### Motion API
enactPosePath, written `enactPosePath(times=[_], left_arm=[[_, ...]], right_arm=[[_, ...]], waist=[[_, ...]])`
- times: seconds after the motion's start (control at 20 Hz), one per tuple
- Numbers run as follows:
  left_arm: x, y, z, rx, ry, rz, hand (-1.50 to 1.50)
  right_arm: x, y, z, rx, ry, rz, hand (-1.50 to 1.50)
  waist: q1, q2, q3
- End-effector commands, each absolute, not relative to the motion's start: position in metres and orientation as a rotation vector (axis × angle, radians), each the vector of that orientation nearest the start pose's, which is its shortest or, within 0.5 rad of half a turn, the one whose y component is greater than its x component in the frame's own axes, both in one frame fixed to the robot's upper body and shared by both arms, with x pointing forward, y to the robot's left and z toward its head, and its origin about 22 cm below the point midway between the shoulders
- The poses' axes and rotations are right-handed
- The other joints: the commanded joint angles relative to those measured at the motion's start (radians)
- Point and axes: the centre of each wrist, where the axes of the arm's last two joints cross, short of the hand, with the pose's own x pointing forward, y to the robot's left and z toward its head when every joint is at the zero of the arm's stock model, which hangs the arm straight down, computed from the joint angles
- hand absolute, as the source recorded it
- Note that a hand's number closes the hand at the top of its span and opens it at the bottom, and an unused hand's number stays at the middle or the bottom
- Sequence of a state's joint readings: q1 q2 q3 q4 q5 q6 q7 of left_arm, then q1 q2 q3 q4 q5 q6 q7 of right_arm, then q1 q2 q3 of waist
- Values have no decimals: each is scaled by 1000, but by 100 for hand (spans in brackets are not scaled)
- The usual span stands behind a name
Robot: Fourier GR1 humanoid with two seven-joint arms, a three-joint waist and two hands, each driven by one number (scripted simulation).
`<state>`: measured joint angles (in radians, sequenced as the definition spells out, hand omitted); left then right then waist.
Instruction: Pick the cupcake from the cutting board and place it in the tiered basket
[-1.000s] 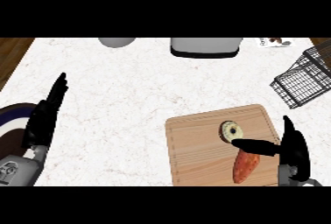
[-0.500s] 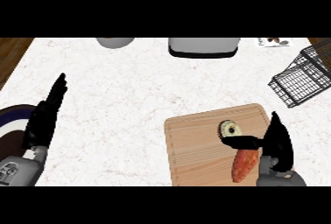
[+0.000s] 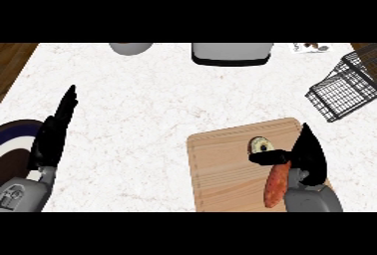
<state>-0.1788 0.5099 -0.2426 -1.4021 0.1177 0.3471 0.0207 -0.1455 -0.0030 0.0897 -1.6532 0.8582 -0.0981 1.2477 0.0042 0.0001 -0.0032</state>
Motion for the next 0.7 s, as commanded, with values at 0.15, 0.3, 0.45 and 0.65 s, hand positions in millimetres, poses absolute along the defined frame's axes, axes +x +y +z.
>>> enactPosePath(times=[0.15,0.3,0.45,0.65], left_arm=[[284,286,37,419,-1543,-237,0],[281,299,37,437,-1536,-233,0],[283,301,33,424,-1529,-242,0],[279,297,30,432,-1533,-233,0]], right_arm=[[279,-191,52,-822,-363,13,-150],[277,-186,47,-815,-367,3,-150],[282,-184,45,-810,-359,15,-150],[286,-180,37,-788,-337,24,-150]], waist=[[1,-2,1],[6,-2,2],[1,1,2],[5,1,2]])
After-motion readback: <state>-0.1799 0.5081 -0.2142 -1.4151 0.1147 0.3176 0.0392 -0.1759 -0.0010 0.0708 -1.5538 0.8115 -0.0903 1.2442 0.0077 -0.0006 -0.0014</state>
